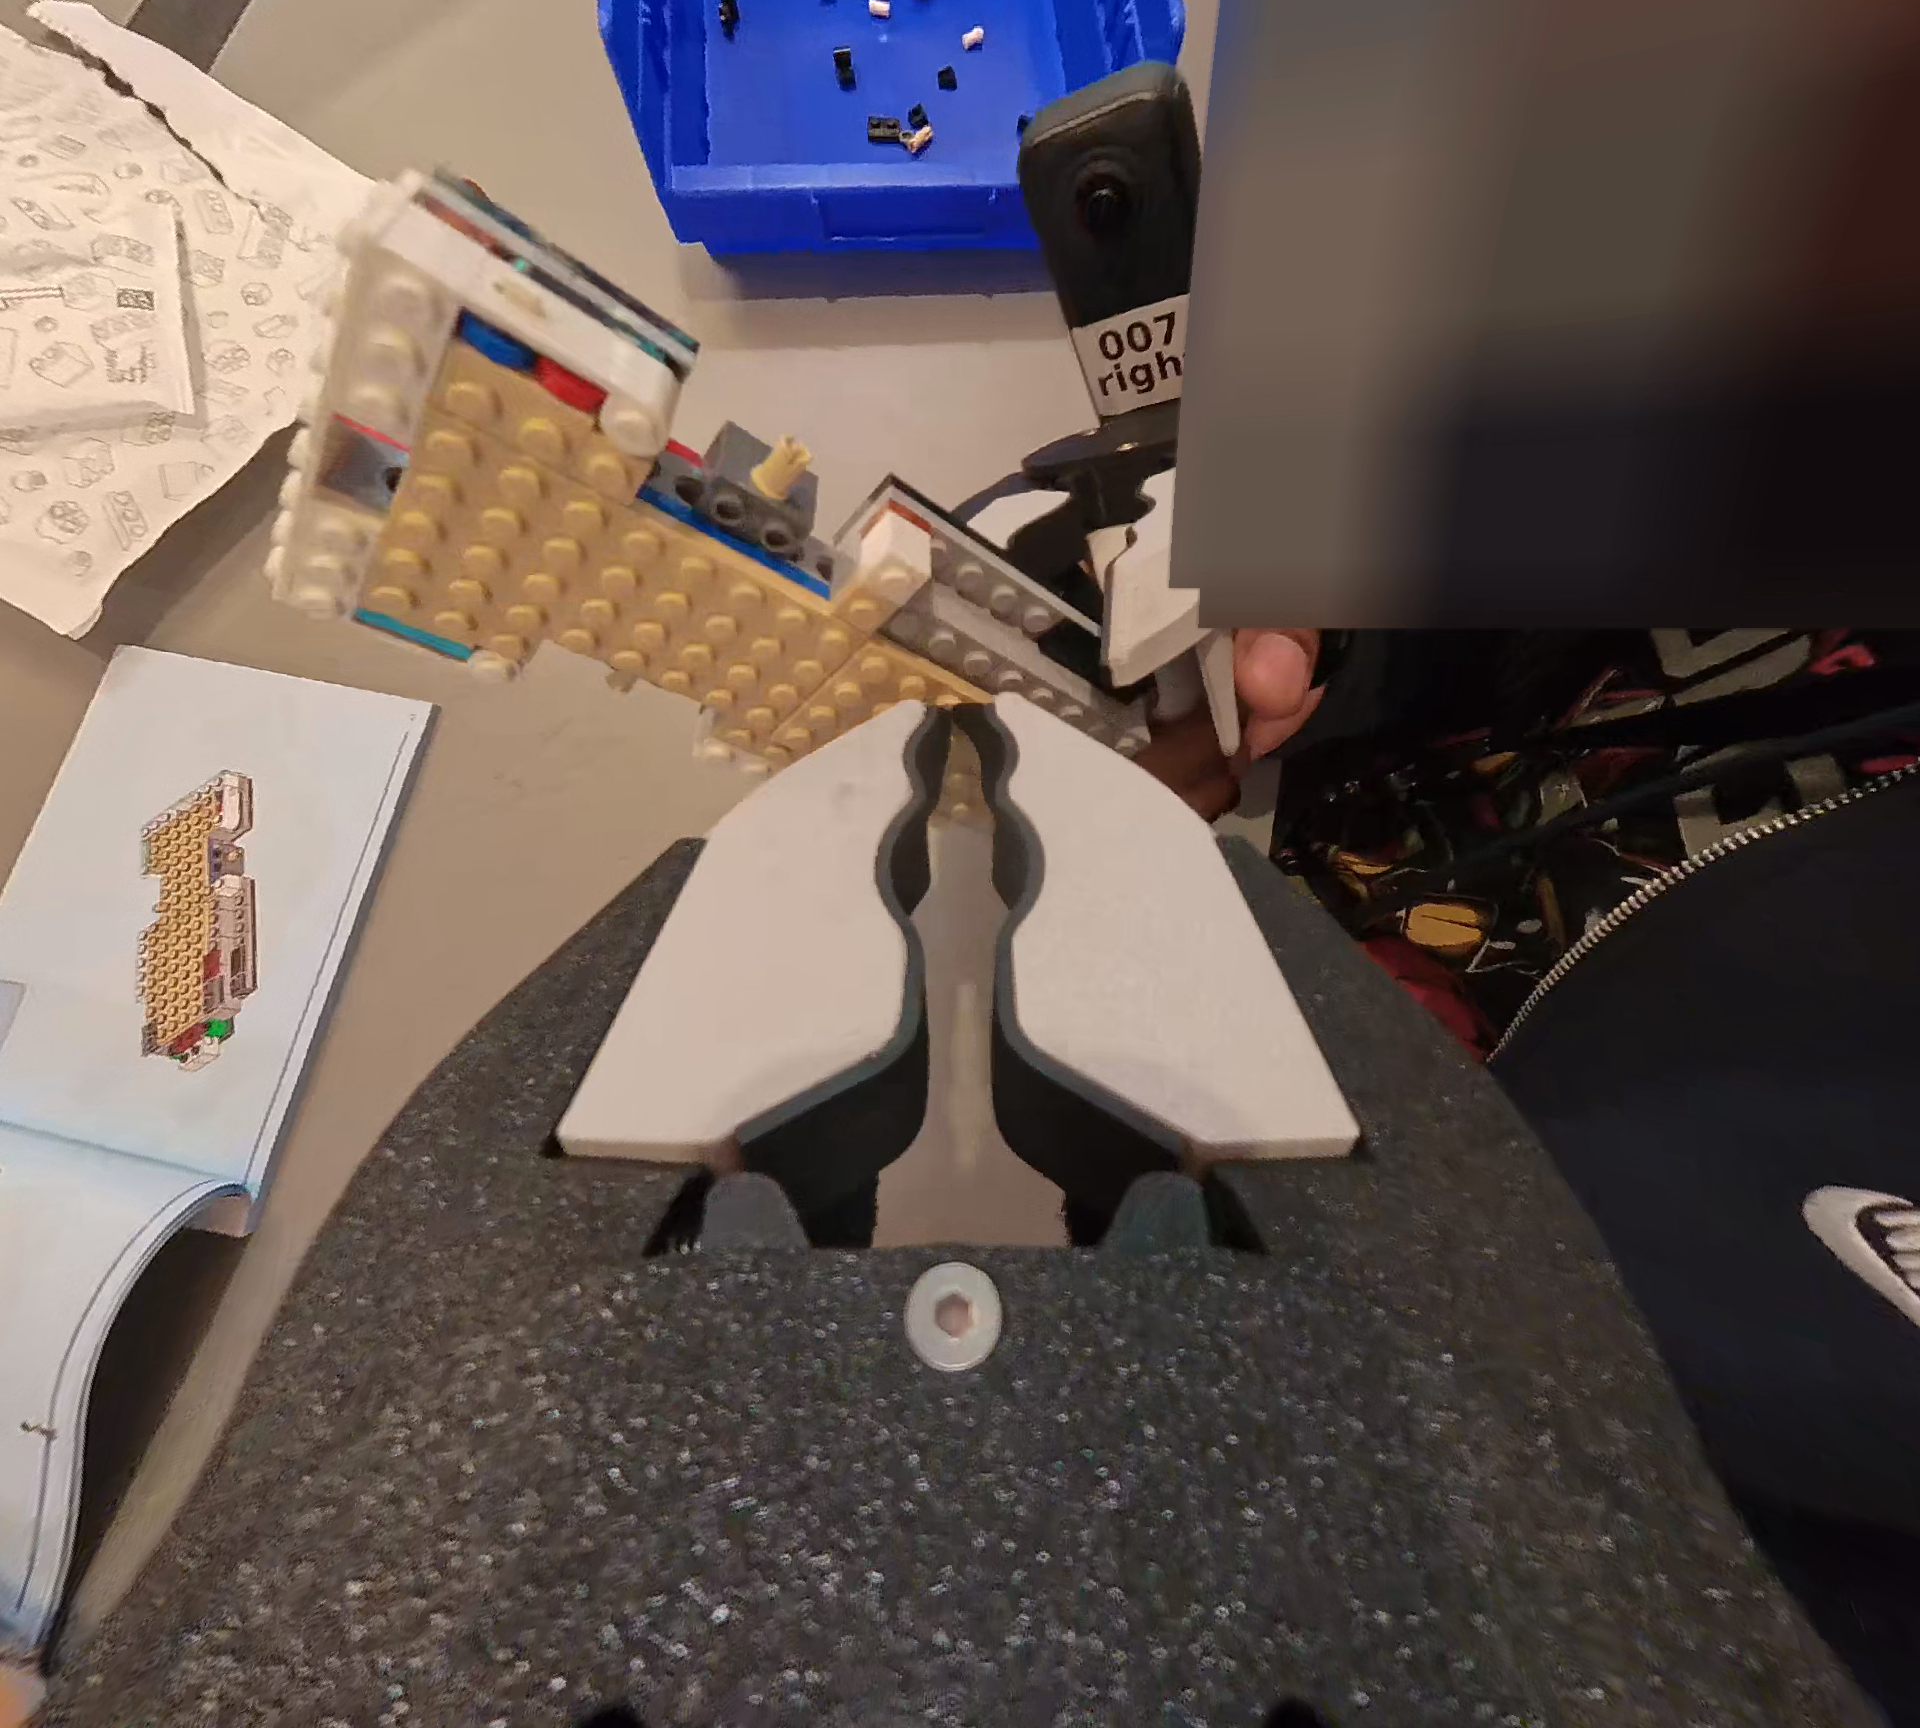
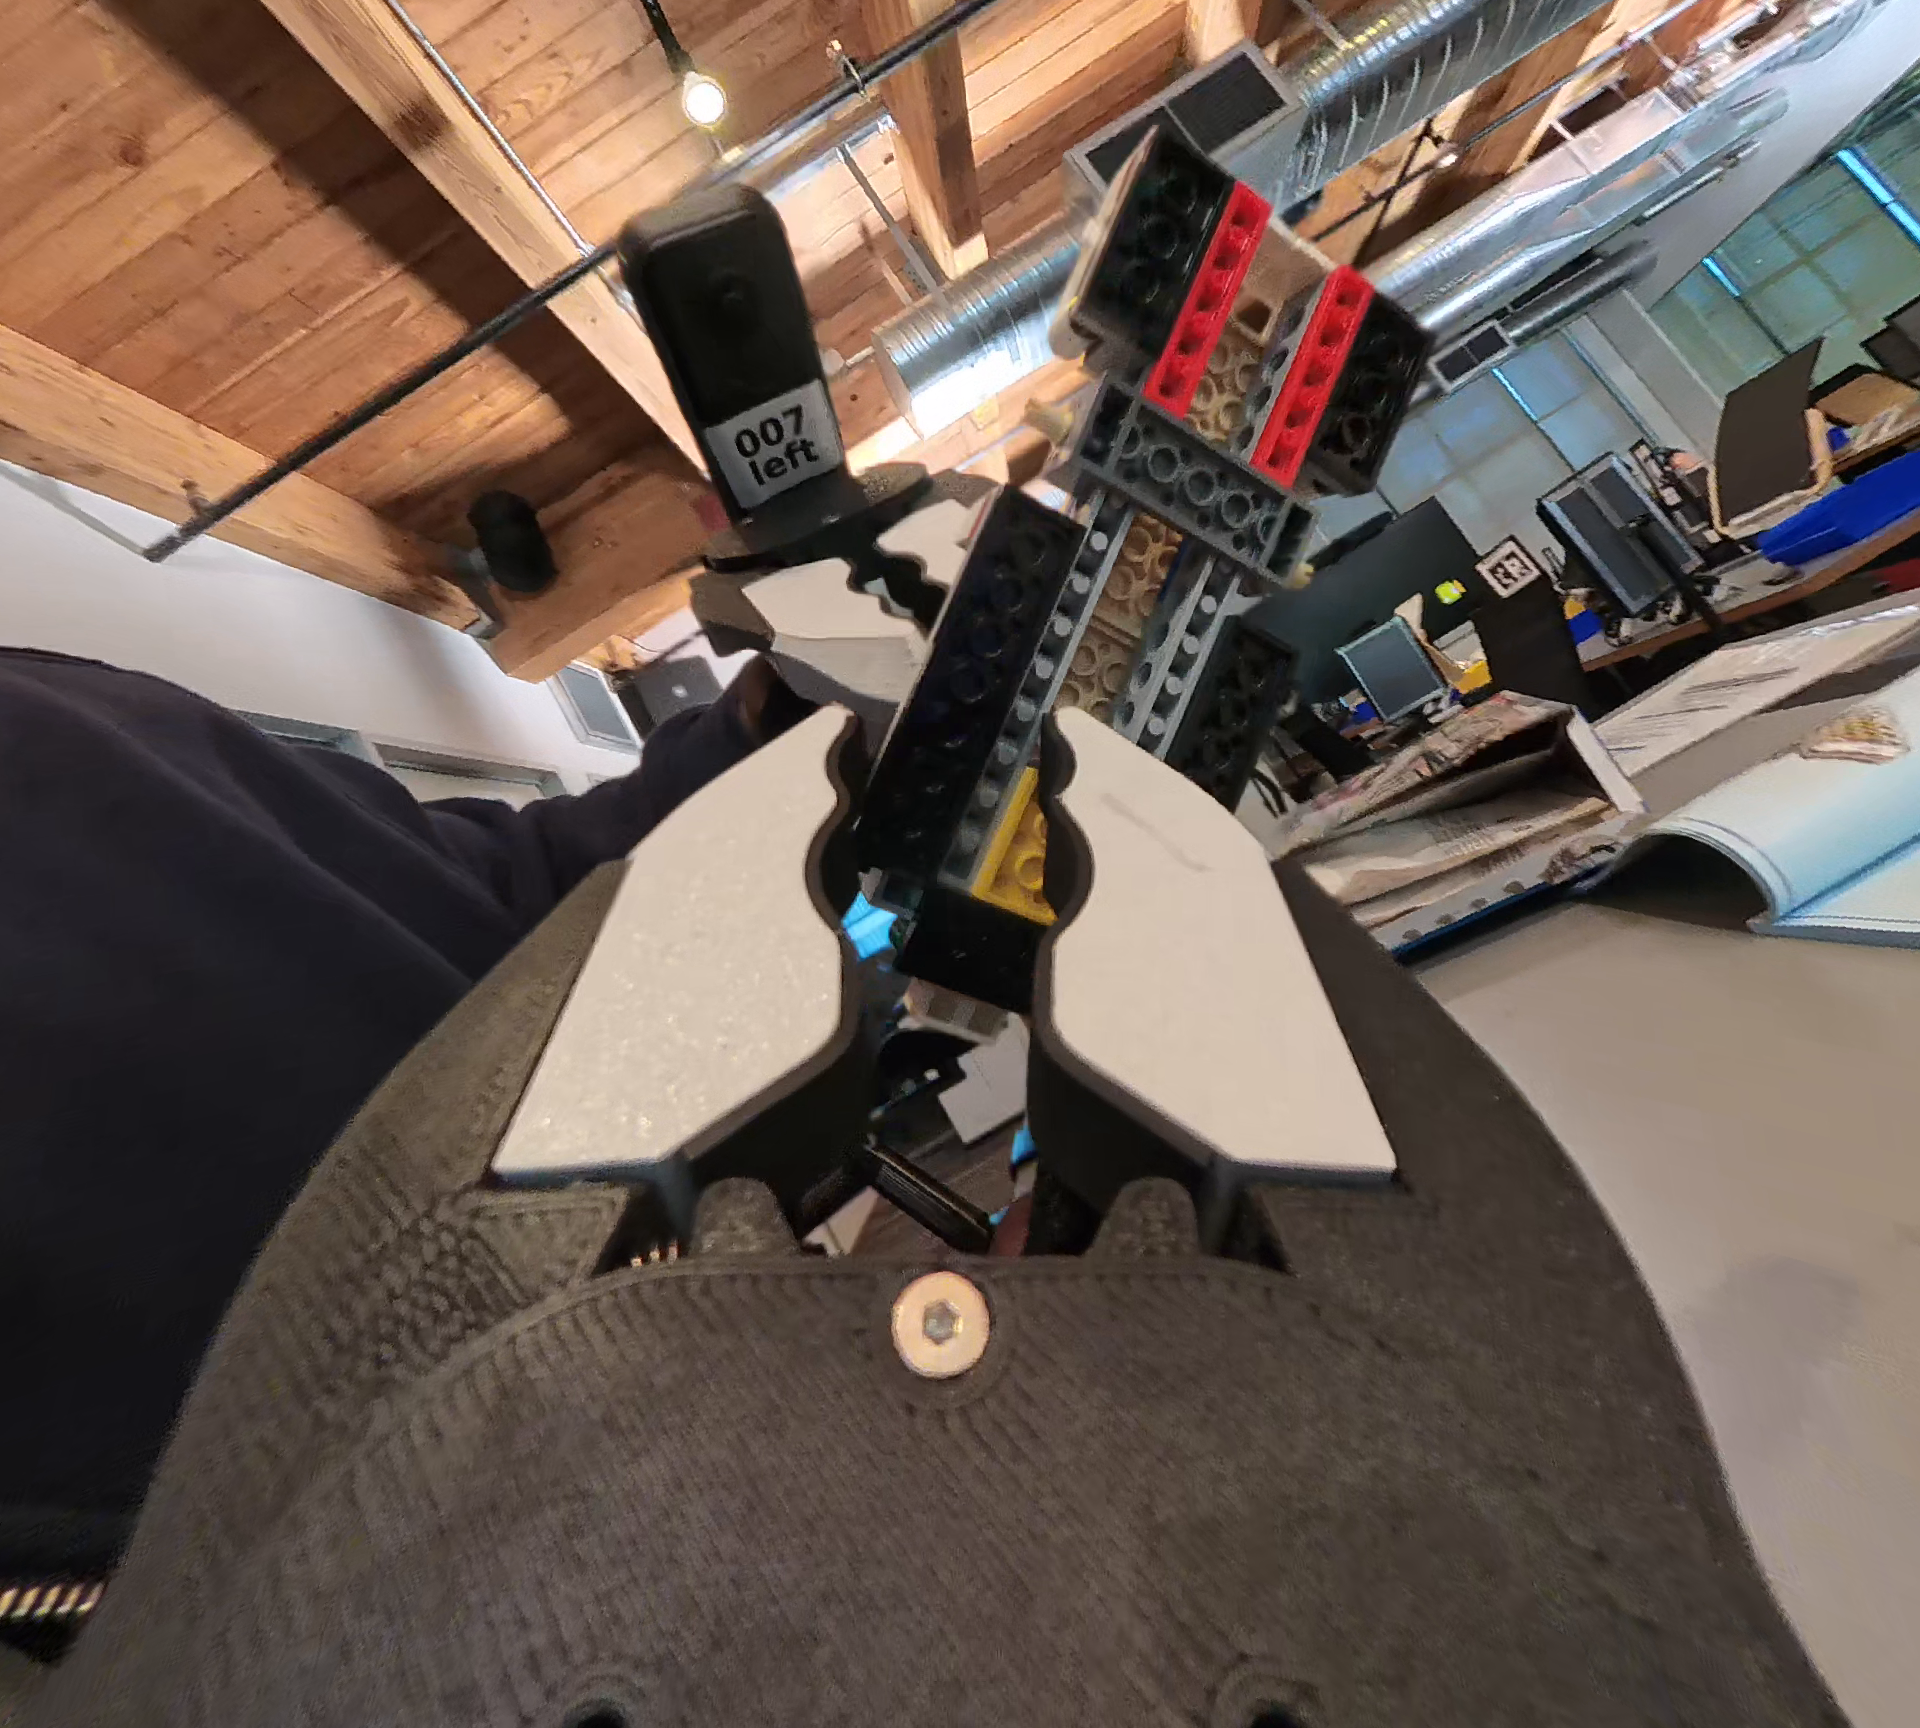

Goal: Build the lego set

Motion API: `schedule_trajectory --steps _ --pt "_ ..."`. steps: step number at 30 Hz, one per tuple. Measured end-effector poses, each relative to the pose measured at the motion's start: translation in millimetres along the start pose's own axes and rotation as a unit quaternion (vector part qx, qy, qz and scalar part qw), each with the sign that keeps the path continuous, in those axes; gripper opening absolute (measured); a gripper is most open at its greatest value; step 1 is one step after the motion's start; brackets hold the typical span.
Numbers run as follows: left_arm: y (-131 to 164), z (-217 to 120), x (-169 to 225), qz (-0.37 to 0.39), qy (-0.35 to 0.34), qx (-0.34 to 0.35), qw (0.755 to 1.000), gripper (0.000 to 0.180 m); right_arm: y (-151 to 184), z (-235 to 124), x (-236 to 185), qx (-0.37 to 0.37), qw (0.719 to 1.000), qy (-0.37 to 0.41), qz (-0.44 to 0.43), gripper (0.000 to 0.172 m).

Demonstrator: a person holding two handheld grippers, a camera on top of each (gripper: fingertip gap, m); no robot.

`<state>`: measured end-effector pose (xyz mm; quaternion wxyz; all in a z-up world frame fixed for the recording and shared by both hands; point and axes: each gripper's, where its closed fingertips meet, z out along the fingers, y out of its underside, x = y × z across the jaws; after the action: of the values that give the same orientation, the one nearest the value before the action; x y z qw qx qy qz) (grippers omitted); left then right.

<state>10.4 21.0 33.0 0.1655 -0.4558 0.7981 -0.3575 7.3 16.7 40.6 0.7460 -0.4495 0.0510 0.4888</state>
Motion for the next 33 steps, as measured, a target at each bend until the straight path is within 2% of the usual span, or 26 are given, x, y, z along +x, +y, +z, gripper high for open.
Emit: schedule_trajectory --steps 14,33 --pt "-2.9 -0.2 1.2 0.005 0.037 0.044 0.998 0.005 -0.9 0.6 -3.2 -0.006 0.999 0.017 -0.048 0.031" --pt "-1.5 0.4 2.8 0.015 0.045 0.059 0.997 0.007 0.0 0.9 -3.4 -0.009 0.992 0.047 -0.113 0.032"
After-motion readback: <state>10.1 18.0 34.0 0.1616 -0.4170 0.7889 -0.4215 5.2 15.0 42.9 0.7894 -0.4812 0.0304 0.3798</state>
